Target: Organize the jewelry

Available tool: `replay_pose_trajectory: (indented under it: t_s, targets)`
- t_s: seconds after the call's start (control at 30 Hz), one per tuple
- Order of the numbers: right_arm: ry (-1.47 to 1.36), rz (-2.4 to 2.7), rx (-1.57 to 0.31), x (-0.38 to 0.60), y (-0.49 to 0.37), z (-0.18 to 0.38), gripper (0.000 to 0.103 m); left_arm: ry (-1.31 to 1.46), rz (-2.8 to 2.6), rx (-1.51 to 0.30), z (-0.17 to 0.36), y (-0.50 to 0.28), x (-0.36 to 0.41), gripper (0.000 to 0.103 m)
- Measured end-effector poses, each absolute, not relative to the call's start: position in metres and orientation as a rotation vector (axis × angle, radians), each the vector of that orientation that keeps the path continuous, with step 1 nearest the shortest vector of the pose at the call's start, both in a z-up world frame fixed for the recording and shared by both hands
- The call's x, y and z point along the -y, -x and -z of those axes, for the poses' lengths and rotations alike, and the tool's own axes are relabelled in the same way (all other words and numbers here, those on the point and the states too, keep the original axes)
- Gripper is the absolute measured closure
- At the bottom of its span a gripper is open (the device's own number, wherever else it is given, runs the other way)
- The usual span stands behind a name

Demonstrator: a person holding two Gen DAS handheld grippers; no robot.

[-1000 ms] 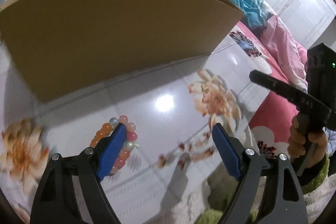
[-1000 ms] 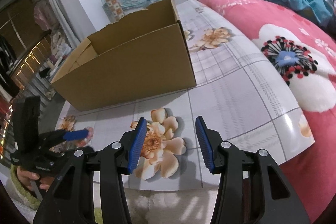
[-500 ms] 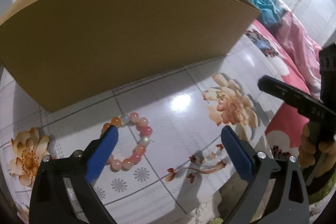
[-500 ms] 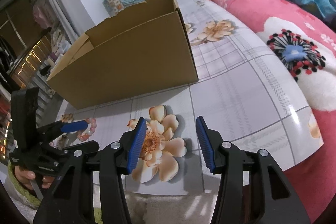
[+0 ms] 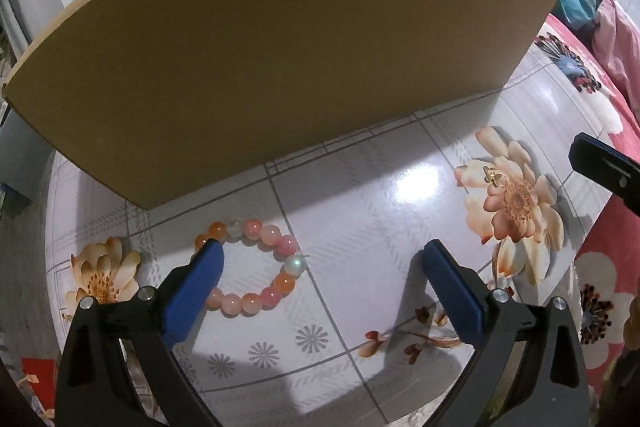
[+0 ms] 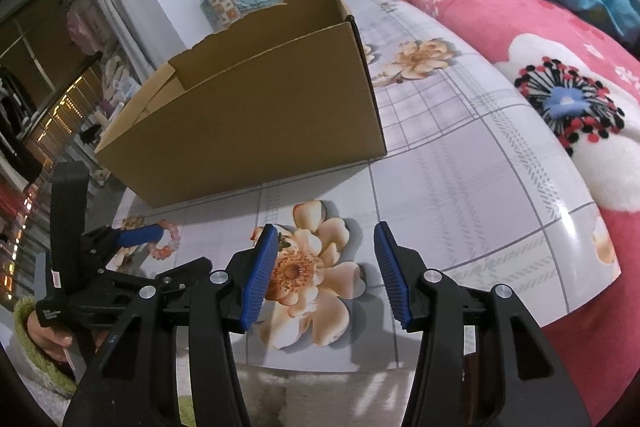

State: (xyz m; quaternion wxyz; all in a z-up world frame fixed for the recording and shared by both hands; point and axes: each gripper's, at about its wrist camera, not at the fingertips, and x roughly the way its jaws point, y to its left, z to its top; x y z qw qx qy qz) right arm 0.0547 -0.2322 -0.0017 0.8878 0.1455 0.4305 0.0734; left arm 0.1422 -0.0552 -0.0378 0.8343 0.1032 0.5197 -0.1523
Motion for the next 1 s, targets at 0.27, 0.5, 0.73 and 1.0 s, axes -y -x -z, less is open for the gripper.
replay_pose_trajectory:
  t_s: [0.27,0.5,0.73,1.0]
  targets:
    - [-0.292,-0.158,-0.907,0.227,-0.057,0.004,0.053,-0.215,0.319,-1.093,0.037,-0.142,0.056,0.005]
    - [-0.283,-0.162,-0.916,0.222,-0.060,0.005,0.053,-0.215,0.319,-1.090,0.038,-0.142,0.055,0.005]
    - [-0.268,-0.164,-0.923,0.219,-0.061,0.007,0.053,-0.214,0.319,-1.089,0.038,-0.141,0.055,0.005]
    - [-0.222,-0.184,-0.916,0.213,-0.060,0.007,0.053,-0.215,0.320,-1.090,0.038,-0.141,0.055,0.005]
